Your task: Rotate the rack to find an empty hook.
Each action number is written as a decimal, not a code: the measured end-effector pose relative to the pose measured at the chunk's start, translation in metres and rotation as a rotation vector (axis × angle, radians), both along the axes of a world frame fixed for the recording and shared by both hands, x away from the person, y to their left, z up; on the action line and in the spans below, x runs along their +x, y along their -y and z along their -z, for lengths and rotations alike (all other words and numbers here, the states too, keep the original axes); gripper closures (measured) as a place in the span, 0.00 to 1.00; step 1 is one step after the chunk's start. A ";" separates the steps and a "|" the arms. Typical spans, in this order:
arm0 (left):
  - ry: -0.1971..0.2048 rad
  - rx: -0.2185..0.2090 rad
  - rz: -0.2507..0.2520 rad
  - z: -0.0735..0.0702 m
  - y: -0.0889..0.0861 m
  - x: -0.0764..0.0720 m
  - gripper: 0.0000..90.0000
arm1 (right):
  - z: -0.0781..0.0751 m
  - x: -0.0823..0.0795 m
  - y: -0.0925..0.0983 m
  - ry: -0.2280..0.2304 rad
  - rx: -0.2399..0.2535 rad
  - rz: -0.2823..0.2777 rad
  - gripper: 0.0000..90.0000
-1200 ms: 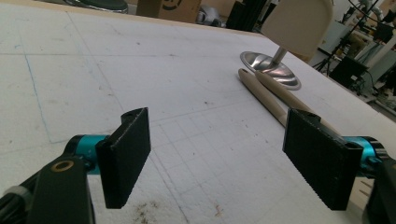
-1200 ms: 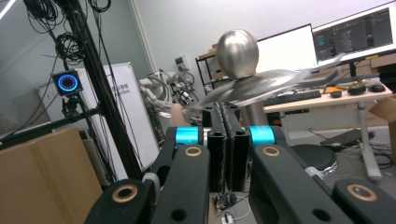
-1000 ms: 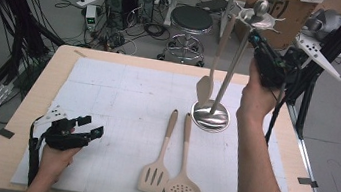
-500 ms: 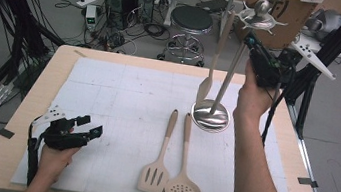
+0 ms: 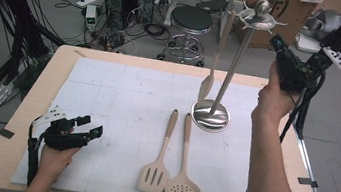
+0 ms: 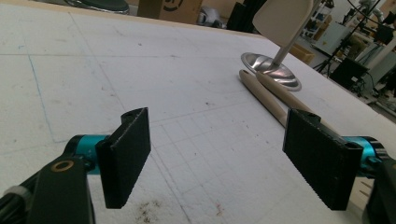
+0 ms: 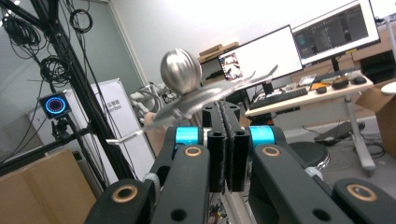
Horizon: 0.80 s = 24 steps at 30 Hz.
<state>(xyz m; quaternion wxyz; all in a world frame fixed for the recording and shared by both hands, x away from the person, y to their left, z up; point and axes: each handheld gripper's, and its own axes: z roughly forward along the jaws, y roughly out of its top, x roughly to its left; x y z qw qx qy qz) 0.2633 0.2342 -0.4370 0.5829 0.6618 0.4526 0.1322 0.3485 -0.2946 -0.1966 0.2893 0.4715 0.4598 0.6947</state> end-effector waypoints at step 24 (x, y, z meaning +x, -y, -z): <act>0.000 0.003 0.004 0.001 0.001 0.000 0.27 | -0.004 -0.006 -0.011 0.026 -0.083 0.002 0.99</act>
